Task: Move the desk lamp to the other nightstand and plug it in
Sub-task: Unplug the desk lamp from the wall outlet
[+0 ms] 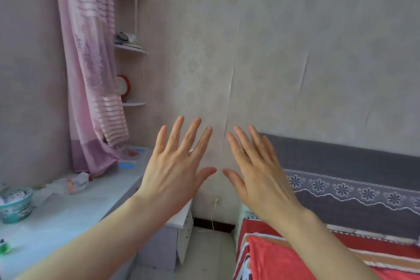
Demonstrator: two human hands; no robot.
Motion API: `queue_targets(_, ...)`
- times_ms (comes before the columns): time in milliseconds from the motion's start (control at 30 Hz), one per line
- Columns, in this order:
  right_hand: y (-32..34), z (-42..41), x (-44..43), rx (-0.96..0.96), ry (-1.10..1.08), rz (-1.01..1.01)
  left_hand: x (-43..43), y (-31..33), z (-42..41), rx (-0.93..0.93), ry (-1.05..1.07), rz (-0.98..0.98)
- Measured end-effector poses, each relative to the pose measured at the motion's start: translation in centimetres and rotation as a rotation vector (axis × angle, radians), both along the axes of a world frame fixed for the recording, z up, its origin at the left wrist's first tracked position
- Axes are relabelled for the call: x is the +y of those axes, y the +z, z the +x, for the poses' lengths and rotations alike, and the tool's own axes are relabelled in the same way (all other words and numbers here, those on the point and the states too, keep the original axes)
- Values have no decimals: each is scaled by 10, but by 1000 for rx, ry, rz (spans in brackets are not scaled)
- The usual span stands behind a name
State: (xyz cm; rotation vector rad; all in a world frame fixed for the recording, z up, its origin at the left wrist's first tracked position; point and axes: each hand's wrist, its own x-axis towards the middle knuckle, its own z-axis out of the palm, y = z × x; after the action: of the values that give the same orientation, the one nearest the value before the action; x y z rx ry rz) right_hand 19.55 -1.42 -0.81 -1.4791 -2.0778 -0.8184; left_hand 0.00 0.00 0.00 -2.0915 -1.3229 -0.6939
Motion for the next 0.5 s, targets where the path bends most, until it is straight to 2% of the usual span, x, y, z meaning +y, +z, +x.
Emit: queue_targets(500, -19, -43, 138, -12, -136, -35, 173, -17, -41, 48, -103, -21)
